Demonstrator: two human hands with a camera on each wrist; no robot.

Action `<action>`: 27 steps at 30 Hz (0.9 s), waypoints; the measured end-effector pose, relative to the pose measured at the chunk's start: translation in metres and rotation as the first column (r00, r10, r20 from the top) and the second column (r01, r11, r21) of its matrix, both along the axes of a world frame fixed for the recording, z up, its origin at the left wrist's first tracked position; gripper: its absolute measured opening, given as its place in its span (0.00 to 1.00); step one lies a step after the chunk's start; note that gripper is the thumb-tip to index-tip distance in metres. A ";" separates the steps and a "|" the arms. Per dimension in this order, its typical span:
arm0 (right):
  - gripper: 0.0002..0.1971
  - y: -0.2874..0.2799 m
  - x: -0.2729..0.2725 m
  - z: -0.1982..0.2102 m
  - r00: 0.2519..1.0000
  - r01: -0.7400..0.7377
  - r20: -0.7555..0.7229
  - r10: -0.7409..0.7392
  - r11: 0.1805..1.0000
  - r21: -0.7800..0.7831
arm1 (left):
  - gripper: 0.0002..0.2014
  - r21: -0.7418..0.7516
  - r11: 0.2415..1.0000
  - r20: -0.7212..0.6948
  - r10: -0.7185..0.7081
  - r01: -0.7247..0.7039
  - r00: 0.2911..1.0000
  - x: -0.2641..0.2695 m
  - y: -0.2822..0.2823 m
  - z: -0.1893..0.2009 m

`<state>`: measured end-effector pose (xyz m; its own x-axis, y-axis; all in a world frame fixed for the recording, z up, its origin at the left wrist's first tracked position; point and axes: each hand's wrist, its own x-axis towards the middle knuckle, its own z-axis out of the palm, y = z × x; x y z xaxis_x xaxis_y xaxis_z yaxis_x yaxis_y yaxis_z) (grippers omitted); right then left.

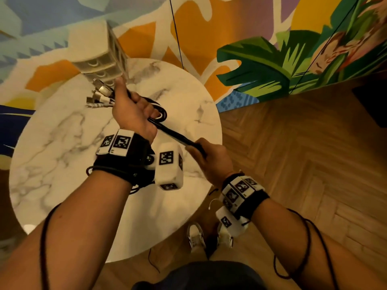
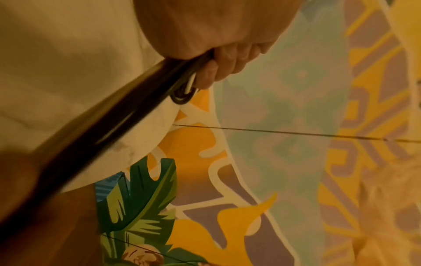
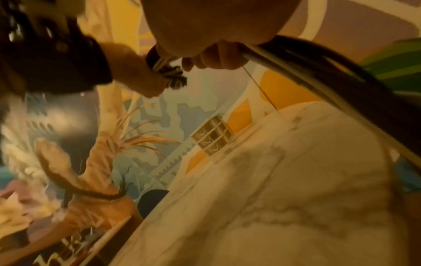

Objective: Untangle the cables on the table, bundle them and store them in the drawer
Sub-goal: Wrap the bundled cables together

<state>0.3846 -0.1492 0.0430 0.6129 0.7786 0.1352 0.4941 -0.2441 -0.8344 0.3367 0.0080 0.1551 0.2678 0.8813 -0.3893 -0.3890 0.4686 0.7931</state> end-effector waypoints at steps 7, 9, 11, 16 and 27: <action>0.26 -0.018 0.032 0.025 0.518 -0.136 -0.852 -0.080 0.975 -0.175 | 0.31 0.181 0.809 0.019 -0.572 0.560 0.820 -0.019 -0.016 0.013; 0.26 -0.019 0.038 0.030 0.504 -0.173 -0.858 -0.100 0.962 -0.214 | 0.29 0.276 0.554 -0.199 -0.766 0.785 0.611 -0.024 -0.035 0.026; 0.23 -0.012 0.046 0.034 0.605 -0.193 -0.789 -0.105 0.942 -0.273 | 0.20 0.228 0.148 -0.660 -0.703 0.962 0.264 -0.026 -0.056 0.032; 0.32 -0.002 0.050 0.058 0.689 -0.307 -0.716 -0.116 0.848 -0.433 | 0.03 0.135 -0.675 -0.991 -0.096 0.725 0.095 -0.045 -0.064 0.022; 0.28 0.006 0.036 0.086 0.744 -0.335 -0.664 -0.075 0.818 -0.467 | 0.12 -0.302 -0.688 -0.906 0.423 0.659 0.026 -0.056 -0.049 0.017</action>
<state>0.4204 -0.1429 0.1288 0.2729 0.6683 -0.6920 -0.0333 -0.7123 -0.7011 0.2811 -0.0410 0.1723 0.8807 -0.2639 -0.3933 -0.2970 -0.9546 -0.0247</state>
